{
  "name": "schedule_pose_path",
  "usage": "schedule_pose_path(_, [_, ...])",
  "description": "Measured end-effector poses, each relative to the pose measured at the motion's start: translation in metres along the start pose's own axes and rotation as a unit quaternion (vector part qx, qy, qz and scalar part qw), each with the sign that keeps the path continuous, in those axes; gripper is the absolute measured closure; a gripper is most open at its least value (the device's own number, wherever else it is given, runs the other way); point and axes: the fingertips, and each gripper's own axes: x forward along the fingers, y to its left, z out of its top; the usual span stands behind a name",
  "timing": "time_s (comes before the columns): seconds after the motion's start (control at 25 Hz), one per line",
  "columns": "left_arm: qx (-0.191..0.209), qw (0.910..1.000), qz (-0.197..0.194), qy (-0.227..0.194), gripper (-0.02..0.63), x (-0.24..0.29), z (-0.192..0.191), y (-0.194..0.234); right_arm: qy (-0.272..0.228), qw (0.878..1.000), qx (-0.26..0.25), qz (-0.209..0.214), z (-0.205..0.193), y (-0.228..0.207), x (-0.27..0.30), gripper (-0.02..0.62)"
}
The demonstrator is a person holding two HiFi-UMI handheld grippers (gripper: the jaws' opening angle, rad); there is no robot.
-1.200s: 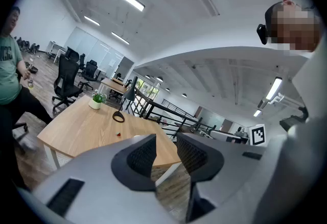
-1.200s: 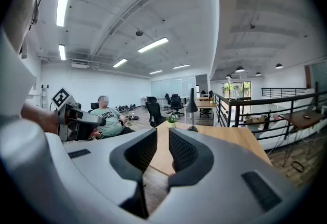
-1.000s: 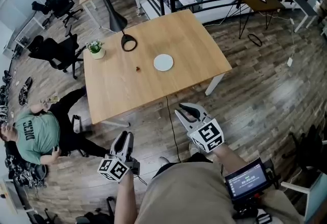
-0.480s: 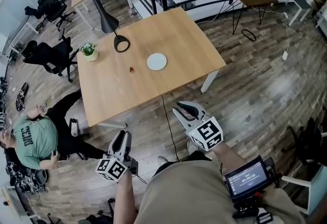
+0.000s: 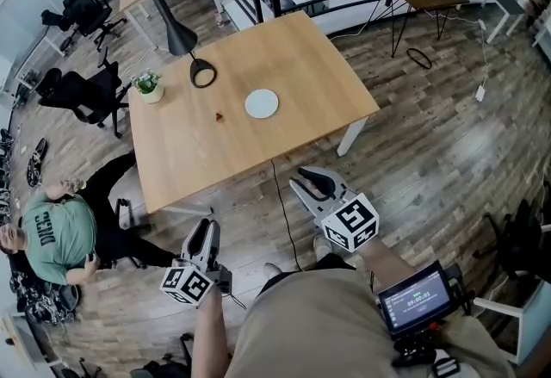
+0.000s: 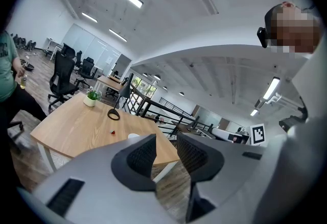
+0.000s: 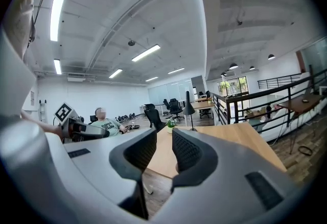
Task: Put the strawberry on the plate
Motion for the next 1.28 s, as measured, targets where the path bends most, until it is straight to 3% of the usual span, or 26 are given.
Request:
schedule_pose_path(0.2, [-0.003,1.0000,0.000,-0.002,0.477,-0.005,-0.007,0.009,0.002,1.000,-0.002,0.006,-0.010,0.009,0.005,0.517])
schedule_pose_path(0.8, [-0.008,0.9999,0.005,-0.011,0.478,0.011,-0.027,-0.025,0.000,0.999,-0.026,0.026,-0.003,-0.003,-0.031,0.515])
schedule_pose_path(0.96, [-0.007,0.9997,0.014,-0.021,0.595,0.012,-0.034,-0.033,-0.003,0.999,-0.034,0.033,0.000,-0.003,-0.042,0.515])
schedule_pose_path(1.28, [-0.008,0.9990,0.027,-0.034,0.603,0.015,-0.043,-0.049,-0.007,0.998,-0.041,0.054,0.002,-0.015,-0.047,0.515])
